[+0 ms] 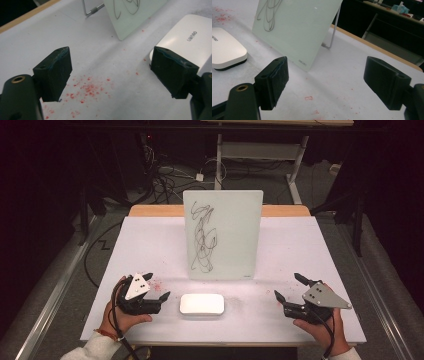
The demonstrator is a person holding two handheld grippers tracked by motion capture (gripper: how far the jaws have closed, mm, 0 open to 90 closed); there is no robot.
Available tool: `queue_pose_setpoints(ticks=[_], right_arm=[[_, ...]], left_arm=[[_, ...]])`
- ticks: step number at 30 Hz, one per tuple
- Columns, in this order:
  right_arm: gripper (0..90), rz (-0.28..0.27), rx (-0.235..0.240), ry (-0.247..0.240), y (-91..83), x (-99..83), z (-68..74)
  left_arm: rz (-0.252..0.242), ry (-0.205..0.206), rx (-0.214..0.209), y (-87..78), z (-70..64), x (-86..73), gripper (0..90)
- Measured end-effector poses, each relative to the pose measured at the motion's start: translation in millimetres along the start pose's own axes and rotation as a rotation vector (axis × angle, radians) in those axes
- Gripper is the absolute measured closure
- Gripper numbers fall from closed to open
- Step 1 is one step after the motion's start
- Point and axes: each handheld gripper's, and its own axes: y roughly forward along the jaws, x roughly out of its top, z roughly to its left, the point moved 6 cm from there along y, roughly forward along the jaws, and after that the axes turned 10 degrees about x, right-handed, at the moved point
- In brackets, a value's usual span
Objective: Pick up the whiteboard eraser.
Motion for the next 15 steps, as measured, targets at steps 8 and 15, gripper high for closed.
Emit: queue_pose_setpoints(ticks=[8, 15], right_arm=[[20.5, 0.006, 0.012, 0.002, 1.7, -0.8, -0.8], [20.9, 0.039, 0.031, -0.015, 7.4, -3.3, 4.3]], left_arm=[[0.036, 0.018, -0.063, -4.4, -2.1, 3.8, 19.6], [0.11, 0.128, -0.186, -4.8, -20.3, 22.1, 19.1]])
